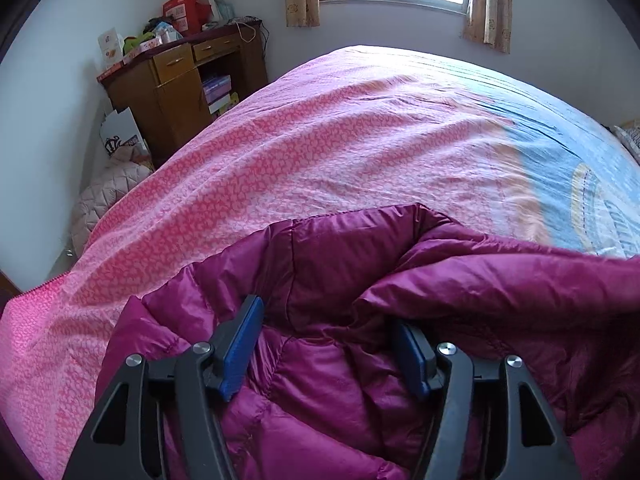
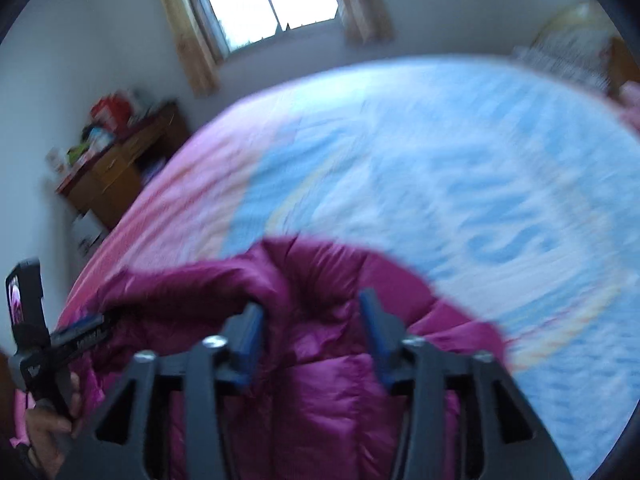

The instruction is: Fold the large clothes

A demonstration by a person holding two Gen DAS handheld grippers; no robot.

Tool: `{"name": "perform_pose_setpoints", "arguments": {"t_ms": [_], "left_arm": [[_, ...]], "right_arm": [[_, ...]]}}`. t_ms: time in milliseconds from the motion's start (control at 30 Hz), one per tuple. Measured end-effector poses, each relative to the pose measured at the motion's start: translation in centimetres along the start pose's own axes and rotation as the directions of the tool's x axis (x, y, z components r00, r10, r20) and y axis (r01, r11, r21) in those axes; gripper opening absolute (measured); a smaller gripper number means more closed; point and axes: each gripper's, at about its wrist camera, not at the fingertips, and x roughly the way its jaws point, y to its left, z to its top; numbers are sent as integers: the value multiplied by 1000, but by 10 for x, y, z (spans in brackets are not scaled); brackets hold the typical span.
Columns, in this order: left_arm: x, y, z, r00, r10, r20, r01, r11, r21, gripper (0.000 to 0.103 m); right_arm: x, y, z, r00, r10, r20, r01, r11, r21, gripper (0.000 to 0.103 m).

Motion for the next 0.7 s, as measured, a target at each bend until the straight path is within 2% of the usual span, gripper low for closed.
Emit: {"name": "perform_pose_setpoints", "arguments": {"t_ms": [33, 100, 133, 167, 233, 267, 300, 333, 400, 467, 533, 600, 633, 700], "left_arm": [[0, -1, 0, 1000, 5, 1, -5, 1000, 4, 64], [0, -2, 1, 1000, 3, 0, -3, 1000, 2, 64], [1, -2, 0, 1000, 0, 0, 0, 1000, 0, 64], [0, -2, 0, 1000, -3, 0, 3, 1000, -3, 64], [0, -2, 0, 1000, -5, 0, 5, 1000, -5, 64], [0, -1, -1, 1000, -4, 2, 4, 1000, -3, 64], [-1, -1, -1, 1000, -1, 3, 1, 1000, -2, 64], [-1, -1, -1, 1000, 1, 5, -1, 1000, 0, 65], [-1, -1, -1, 1000, 4, 7, -4, 1000, 2, 65], [0, -1, -1, 1000, 1, 7, -1, 1000, -1, 65], [-1, 0, -2, 1000, -6, 7, 6, 1000, -7, 65], [-1, 0, -2, 1000, -7, 9, 7, 1000, -7, 65], [-2, 0, -2, 1000, -7, 10, 7, 1000, -7, 65], [-3, 2, -2, 1000, -15, 12, 15, 1000, -12, 65]], "right_arm": [[-9, 9, 2, 999, -15, 37, 15, 1000, -22, 50], [-7, 43, 11, 997, -61, 40, 66, 990, -123, 21], [-4, 59, 15, 995, -91, 48, 98, 980, -174, 18], [-2, 71, 20, 992, -101, 77, 115, 974, -198, 17], [2, 78, 30, 989, -100, 112, 117, 982, -148, 17], [4, 75, 33, 988, -107, 113, 120, 986, -117, 18], [6, 72, 35, 988, -101, 113, 111, 990, -92, 24], [11, 72, 37, 992, -75, 103, 83, 994, -75, 24], [30, 79, 40, 1000, 8, 27, -5, 995, -103, 24], [49, 85, 35, 999, 9, -52, -16, 989, -148, 22], [69, 77, 26, 989, 27, -147, -47, 990, -134, 21], [85, 58, 9, 969, 30, -245, -54, 994, -91, 12], [91, 51, 0, 961, 49, -271, -73, 994, -82, 11], [87, 41, -10, 970, 121, -210, -140, 987, -80, 11]]}}
